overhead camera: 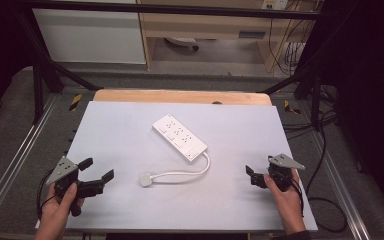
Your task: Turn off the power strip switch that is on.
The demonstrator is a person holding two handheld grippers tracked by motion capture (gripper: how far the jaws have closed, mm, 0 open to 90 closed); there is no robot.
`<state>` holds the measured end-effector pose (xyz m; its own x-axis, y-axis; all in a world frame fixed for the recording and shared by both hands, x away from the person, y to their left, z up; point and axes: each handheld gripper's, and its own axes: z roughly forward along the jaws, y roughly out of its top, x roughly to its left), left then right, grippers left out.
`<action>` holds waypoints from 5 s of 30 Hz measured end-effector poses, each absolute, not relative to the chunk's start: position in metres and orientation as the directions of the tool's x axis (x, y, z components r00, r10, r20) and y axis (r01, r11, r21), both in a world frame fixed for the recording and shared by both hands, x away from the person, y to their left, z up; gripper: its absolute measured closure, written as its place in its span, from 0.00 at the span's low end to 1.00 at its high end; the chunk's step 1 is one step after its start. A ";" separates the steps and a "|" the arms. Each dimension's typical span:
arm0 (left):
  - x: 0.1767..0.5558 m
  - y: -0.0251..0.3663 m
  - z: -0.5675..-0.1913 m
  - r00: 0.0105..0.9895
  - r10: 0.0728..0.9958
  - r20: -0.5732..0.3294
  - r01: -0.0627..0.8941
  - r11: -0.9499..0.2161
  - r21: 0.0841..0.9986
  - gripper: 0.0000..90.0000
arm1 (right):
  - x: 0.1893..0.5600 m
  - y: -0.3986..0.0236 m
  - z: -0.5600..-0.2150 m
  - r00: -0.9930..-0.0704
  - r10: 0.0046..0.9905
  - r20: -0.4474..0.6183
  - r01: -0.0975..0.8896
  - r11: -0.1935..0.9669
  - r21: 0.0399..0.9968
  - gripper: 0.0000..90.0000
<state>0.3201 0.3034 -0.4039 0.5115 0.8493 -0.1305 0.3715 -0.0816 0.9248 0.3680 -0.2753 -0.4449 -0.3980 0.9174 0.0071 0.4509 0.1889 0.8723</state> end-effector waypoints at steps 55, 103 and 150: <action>0.326 0.265 -0.369 0.600 0.782 -0.170 0.365 -0.079 0.928 0.07 | 0.362 -0.263 -0.441 -0.461 0.887 -0.015 0.428 0.237 0.872 0.04; 0.379 0.202 -0.349 0.681 0.721 -0.131 0.329 -0.141 0.934 0.08 | 0.361 -0.262 -0.439 -0.470 0.882 -0.003 0.422 0.228 0.878 0.04; 0.412 0.171 -0.356 0.719 0.692 -0.065 0.326 -0.253 0.911 0.85 | 0.360 -0.262 -0.439 -0.470 0.882 -0.005 0.421 0.230 0.877 0.05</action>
<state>0.4120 0.1714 -0.3561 0.7194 0.6916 -0.0649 0.3257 -0.2533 0.9109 0.3597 -0.2623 -0.4389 -0.4703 0.8825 -0.0053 0.4215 0.2299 0.8772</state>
